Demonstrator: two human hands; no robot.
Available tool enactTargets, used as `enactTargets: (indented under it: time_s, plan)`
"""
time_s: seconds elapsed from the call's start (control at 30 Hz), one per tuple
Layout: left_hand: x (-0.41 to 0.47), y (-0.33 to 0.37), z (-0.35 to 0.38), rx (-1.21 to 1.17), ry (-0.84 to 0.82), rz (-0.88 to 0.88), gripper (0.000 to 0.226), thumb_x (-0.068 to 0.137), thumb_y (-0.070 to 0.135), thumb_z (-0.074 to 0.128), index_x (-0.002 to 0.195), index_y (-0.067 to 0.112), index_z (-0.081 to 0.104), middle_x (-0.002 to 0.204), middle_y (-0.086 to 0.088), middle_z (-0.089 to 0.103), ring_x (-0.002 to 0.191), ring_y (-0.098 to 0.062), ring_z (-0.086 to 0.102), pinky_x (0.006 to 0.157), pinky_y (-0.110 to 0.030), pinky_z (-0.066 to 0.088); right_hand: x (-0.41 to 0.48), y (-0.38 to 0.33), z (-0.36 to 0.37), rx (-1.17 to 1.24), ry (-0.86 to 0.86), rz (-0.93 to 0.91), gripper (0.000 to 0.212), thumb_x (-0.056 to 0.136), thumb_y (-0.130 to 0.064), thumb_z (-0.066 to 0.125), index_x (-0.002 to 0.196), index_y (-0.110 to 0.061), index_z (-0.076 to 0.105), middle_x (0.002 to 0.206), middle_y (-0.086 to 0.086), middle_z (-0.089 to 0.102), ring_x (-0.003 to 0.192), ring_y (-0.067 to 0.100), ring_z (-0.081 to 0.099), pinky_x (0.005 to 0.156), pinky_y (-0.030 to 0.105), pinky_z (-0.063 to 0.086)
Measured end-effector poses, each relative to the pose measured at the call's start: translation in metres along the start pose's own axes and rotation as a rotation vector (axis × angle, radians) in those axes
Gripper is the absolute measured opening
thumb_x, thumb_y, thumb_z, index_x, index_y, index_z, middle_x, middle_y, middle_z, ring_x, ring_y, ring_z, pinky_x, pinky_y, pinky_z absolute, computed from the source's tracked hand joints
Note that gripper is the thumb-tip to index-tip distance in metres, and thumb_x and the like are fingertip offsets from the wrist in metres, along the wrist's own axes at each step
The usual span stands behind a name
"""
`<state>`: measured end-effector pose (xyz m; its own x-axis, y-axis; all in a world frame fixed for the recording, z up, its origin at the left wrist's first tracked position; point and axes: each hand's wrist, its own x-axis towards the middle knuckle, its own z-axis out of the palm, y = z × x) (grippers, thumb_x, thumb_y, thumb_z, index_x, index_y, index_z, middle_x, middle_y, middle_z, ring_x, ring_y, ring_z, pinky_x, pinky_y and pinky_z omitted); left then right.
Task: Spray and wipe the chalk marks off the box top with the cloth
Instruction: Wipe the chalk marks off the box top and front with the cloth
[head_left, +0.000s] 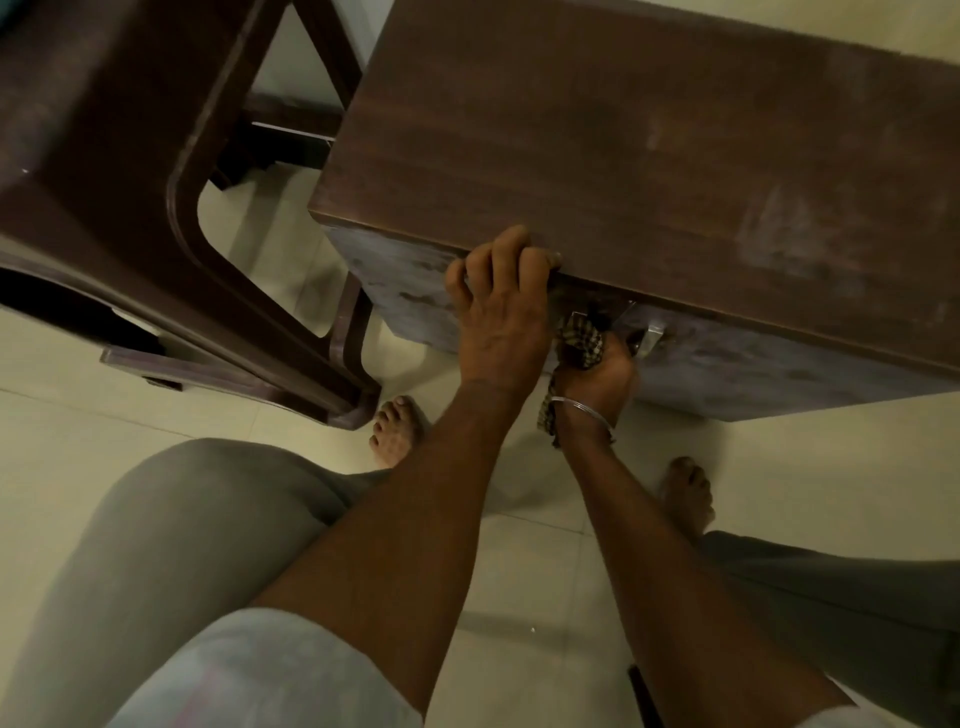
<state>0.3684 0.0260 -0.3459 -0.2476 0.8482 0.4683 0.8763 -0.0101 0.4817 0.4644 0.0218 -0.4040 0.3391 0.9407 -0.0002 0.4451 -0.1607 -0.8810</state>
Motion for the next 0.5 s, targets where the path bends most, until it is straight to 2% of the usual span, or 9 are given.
enactTargets:
  time_s: [0.17, 0.23, 0.33, 0.43, 0.5]
  plan:
    - [0.000, -0.001, 0.002, 0.000, -0.021, -0.017, 0.024, 0.087, 0.017, 0.049, 0.107, 0.026, 0.038, 0.130, 0.001, 0.030, 0.117, -0.023, 0.033, 0.101, -0.049, 0.036, -0.001, -0.019, 0.007, 0.031, 0.161, -0.001, 0.027, 0.075, -0.013, 0.072, 0.102, -0.010, 0.068, 0.101, 0.008, 0.071, 0.095, 0.020, 0.066, 0.087, 0.030, 0.054]
    - [0.001, 0.000, 0.000, -0.003, -0.036, -0.014, 0.023, 0.088, 0.017, 0.047, 0.107, 0.025, 0.038, 0.129, 0.001, 0.030, 0.116, -0.023, 0.034, 0.101, -0.049, 0.036, -0.001, -0.015, 0.007, 0.040, 0.108, 0.019, 0.029, 0.076, -0.016, 0.070, 0.104, -0.012, 0.065, 0.101, 0.007, 0.069, 0.094, 0.021, 0.066, 0.085, 0.035, 0.055]
    - [0.001, -0.001, -0.002, 0.004, -0.042, 0.001, 0.017, 0.090, 0.019, 0.045, 0.105, 0.024, 0.038, 0.127, 0.000, 0.031, 0.114, -0.023, 0.035, 0.100, -0.052, 0.037, 0.000, 0.003, 0.001, -0.071, -0.075, 0.154, 0.023, 0.082, -0.014, 0.066, 0.104, -0.011, 0.060, 0.096, 0.007, 0.066, 0.088, 0.023, 0.063, 0.080, 0.042, 0.055]
    - [0.001, -0.003, -0.001, 0.022, -0.025, 0.016, 0.011, 0.093, 0.021, 0.044, 0.103, 0.022, 0.040, 0.127, -0.001, 0.034, 0.112, -0.023, 0.036, 0.099, -0.052, 0.038, 0.005, 0.016, 0.002, -0.078, -0.039, 0.142, 0.022, 0.079, -0.024, 0.066, 0.097, -0.011, 0.066, 0.092, 0.009, 0.070, 0.085, 0.026, 0.067, 0.074, 0.045, 0.057]
    - [0.002, -0.003, -0.002, 0.027, -0.013, 0.017, 0.009, 0.094, 0.021, 0.045, 0.102, 0.022, 0.042, 0.126, -0.002, 0.038, 0.111, -0.023, 0.037, 0.098, -0.051, 0.038, 0.006, 0.011, 0.003, -0.091, -0.046, 0.146, 0.023, 0.078, -0.027, 0.068, 0.096, -0.012, 0.068, 0.091, 0.009, 0.071, 0.085, 0.024, 0.067, 0.075, 0.041, 0.057]
